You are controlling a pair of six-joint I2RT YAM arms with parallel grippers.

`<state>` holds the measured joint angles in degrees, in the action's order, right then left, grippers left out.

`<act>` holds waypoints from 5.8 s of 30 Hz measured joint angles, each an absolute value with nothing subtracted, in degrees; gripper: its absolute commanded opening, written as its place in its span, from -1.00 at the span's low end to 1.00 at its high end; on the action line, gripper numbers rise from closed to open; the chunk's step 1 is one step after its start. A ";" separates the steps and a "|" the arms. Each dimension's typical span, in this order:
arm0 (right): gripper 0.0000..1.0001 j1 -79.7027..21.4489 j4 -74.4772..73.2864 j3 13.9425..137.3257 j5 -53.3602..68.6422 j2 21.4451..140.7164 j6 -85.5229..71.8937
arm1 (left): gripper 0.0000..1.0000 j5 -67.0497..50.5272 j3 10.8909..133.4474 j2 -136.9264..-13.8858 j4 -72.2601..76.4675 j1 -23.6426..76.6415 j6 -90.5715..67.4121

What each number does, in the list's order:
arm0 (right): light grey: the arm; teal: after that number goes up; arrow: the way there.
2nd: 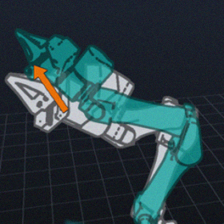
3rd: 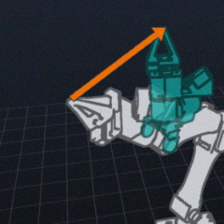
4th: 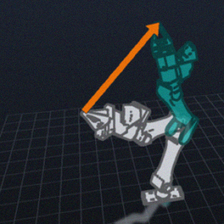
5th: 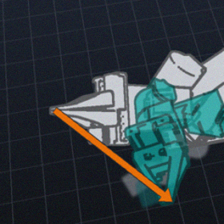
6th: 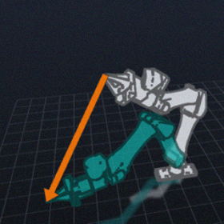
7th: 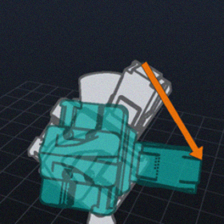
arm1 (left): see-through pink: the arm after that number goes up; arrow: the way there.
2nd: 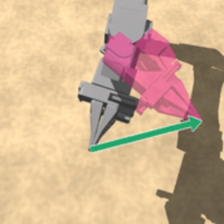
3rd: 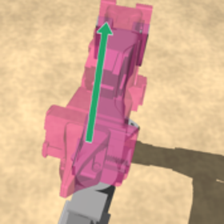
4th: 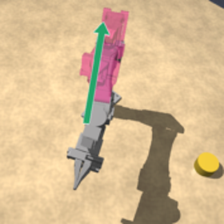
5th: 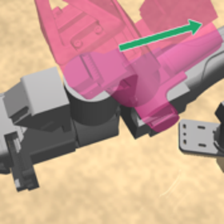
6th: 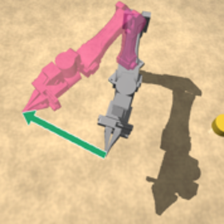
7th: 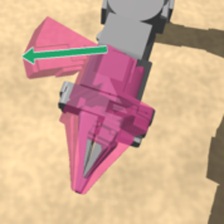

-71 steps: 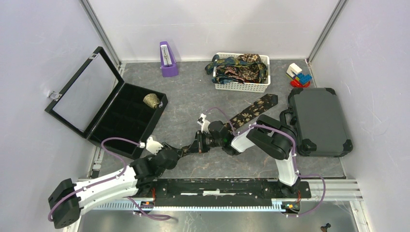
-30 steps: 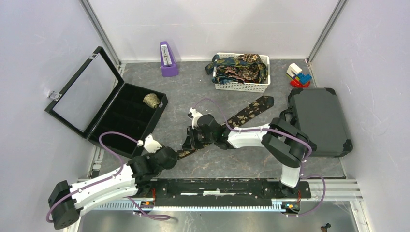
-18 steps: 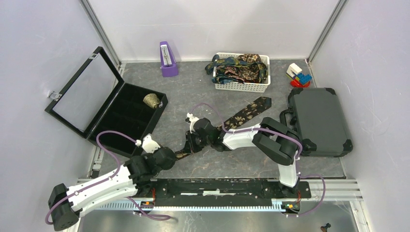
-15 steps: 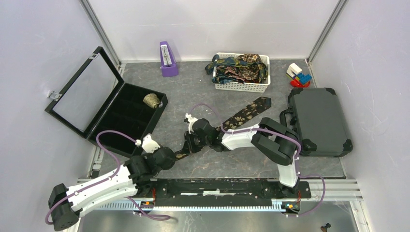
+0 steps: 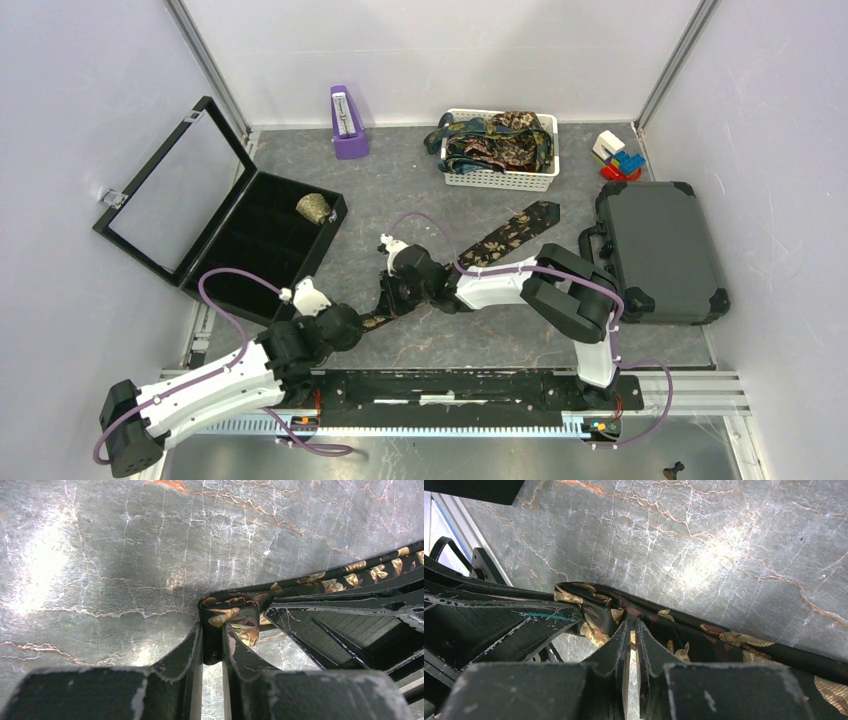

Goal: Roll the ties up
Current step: Roll the tie at the center of the board.

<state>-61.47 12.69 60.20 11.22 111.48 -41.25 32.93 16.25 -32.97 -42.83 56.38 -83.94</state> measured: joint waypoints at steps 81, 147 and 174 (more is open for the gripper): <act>-0.67 -66.28 16.71 65.43 10.52 115.39 -43.66 | -0.95 35.81 27.92 -43.55 -54.41 56.38 -79.48; -0.66 -58.74 18.59 37.45 8.25 94.02 -42.11 | 0.09 36.77 38.76 -75.11 -39.59 56.38 -68.10; -0.67 -58.74 18.04 37.47 7.42 93.69 -42.09 | -0.95 35.90 40.75 -74.02 -39.07 56.38 -68.16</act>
